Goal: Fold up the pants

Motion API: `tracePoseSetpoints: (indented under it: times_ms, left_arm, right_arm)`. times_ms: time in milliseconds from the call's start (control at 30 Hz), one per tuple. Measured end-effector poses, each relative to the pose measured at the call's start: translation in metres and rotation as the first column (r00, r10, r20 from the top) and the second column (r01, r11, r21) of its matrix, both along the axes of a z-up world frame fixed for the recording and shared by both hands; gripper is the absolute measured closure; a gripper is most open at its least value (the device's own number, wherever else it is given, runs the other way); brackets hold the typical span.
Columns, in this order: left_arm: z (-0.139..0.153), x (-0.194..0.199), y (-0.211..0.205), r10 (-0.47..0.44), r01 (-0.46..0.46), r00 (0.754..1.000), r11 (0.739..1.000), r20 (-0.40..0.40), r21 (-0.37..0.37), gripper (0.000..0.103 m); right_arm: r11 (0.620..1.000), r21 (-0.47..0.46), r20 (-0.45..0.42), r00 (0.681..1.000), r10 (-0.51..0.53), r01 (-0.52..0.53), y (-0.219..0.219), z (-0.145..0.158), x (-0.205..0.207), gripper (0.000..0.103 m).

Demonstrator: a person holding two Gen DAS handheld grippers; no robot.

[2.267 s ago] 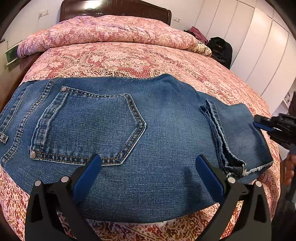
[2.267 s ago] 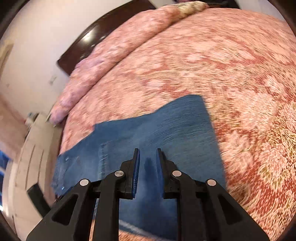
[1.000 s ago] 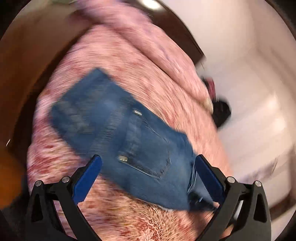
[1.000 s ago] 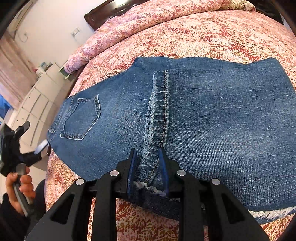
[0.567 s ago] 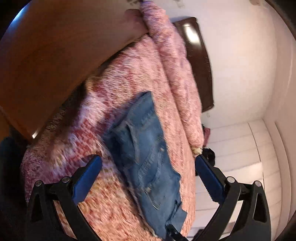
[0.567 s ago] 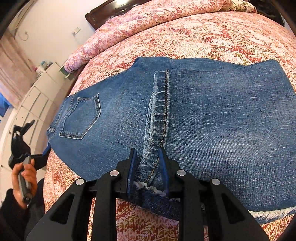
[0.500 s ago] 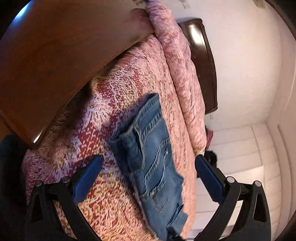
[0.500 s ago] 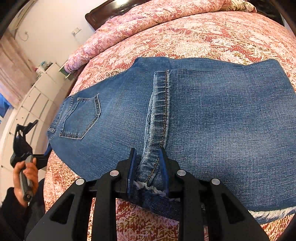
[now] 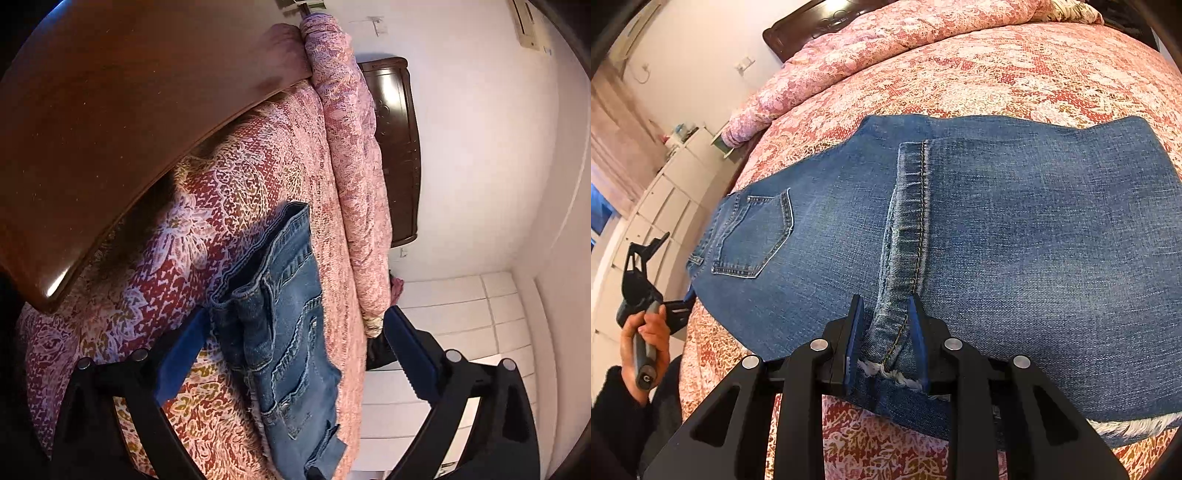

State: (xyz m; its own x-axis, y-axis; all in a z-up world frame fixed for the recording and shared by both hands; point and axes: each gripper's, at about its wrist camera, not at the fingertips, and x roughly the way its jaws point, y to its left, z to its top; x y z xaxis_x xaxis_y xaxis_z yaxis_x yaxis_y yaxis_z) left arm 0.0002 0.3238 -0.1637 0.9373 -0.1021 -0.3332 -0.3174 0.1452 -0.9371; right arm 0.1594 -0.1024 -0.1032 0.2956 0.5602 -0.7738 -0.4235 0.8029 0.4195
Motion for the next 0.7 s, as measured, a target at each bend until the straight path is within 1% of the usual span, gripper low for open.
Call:
tracePoseSetpoints:
  times_ms: [67,133,167,200,233,267,300,333,367,433,533,567,600,667,700]
  left_arm:
    - [0.001,0.002,-0.003,-0.018,0.019,0.999,1.000,0.042,-0.002,0.009]
    - [0.004,0.005,-0.006,-0.042,0.041,0.997,0.999,0.058,0.019,0.011]
    - [0.005,0.007,-0.007,-0.050,0.048,0.997,0.998,0.059,0.030,0.016]
    - [0.003,0.008,-0.008,-0.054,0.052,0.997,0.998,0.056,0.033,0.025]
    - [0.000,0.009,-0.007,-0.053,0.052,0.998,0.998,0.044,0.027,0.031]
    - [-0.003,0.010,-0.006,-0.051,0.051,0.999,0.998,0.017,0.028,0.046]
    - [-0.007,0.012,-0.005,-0.054,0.055,0.998,0.998,-0.026,0.030,0.066]
    - [-0.012,0.014,-0.003,-0.049,0.052,0.995,0.998,-0.081,0.031,0.077]
    - [-0.014,0.014,-0.002,-0.036,0.041,0.992,0.998,-0.120,0.042,0.086]
    - [-0.005,0.016,-0.008,-0.023,0.042,0.988,0.992,-0.155,0.118,0.089]
    - [0.018,0.024,-0.018,-0.018,0.076,0.977,0.959,-0.211,0.272,0.090]
    - [0.023,0.027,-0.021,-0.016,0.088,0.974,0.948,-0.228,0.307,0.090]
    - [0.032,0.031,-0.026,-0.013,0.111,0.966,0.924,-0.259,0.366,0.090]
    - [0.045,0.039,-0.036,-0.005,0.154,0.950,0.878,-0.312,0.454,0.090]
    - [0.053,0.044,-0.043,0.001,0.190,0.936,0.841,-0.352,0.507,0.090]
  right_arm:
    - [1.000,-0.004,0.004,1.000,0.001,-0.001,0.000,0.000,0.000,0.079]
    - [1.000,-0.002,0.005,1.000,0.000,0.000,0.000,0.000,0.000,0.079]
    - [1.000,-0.001,0.004,1.000,-0.002,0.002,-0.001,0.000,0.000,0.079]
    - [1.000,-0.001,0.004,1.000,-0.002,0.002,-0.001,0.000,0.000,0.079]
    - [1.000,-0.001,0.004,1.000,-0.002,0.002,0.000,0.000,0.000,0.079]
    - [1.000,-0.001,0.005,1.000,-0.002,0.002,0.000,0.001,0.000,0.079]
    - [1.000,0.000,0.006,1.000,-0.002,0.002,0.000,0.000,-0.001,0.079]
    - [1.000,0.000,0.007,1.000,-0.003,0.003,0.000,0.000,-0.001,0.079]
    - [1.000,0.001,0.007,1.000,-0.004,0.004,0.000,0.000,-0.001,0.079]
    - [1.000,0.004,0.006,1.000,-0.004,0.004,0.000,0.000,-0.001,0.079]
    - [1.000,0.005,0.007,1.000,-0.005,0.005,0.000,0.000,-0.001,0.079]
    - [1.000,0.005,0.009,1.000,-0.004,0.004,0.000,0.000,-0.002,0.079]
    - [1.000,0.006,0.010,1.000,-0.004,0.004,0.000,-0.001,-0.002,0.079]
    - [1.000,0.009,0.010,1.000,-0.005,0.005,-0.001,-0.001,-0.002,0.079]
    - [1.000,0.010,0.011,1.000,-0.006,0.006,-0.001,-0.001,-0.002,0.079]
